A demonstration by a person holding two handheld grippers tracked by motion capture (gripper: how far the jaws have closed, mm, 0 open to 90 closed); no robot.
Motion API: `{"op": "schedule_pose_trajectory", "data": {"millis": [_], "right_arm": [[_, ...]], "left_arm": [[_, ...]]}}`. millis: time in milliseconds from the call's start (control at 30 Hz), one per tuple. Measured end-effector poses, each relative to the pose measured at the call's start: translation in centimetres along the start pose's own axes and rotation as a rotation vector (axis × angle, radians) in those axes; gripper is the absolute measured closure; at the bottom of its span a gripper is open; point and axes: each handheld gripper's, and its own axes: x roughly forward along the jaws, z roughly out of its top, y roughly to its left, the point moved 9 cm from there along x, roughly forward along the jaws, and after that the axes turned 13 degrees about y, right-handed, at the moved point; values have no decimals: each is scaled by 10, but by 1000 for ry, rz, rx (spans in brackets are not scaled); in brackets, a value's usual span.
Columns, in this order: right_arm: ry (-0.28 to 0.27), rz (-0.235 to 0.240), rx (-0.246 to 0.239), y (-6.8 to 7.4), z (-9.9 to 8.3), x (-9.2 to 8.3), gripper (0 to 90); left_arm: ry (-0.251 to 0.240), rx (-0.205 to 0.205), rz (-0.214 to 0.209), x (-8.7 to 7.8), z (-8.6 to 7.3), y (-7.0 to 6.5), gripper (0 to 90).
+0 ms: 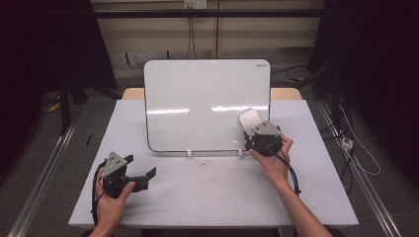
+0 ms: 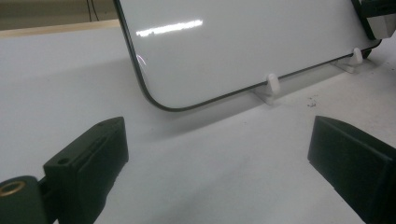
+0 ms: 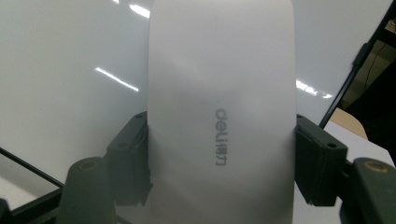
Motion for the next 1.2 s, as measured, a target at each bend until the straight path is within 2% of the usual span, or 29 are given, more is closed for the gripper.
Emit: {"op": "schedule_pose_trajectory", "data": {"millis": [100,267,333,467,733,833,1000,1200], "right_arm": [[5,4,2,0,0,0,314],[10,12,11,0,0,0,310],[9,11,11,0,0,0,308],[11,34,31,0,0,-1,300],[23,72,37,2,-1,0,217],[16,91,48,2,0,1,192],[16,121,62,5,1,-1,112],[-5,153,81,3,3,-6,68]], "left_arm": [[6,6,1,0,-1,0,50],[-7,-9,0,-1,-1,1,50],[-3,0,3,-2,-1,2,50],[-3,3,1,-2,-1,1,50],[20,-5,-7,3,-5,3,50],[15,-16,-10,5,-4,4,50],[7,-10,-18,4,-2,3,50],[12,-2,-22,6,-1,2,50]]}}
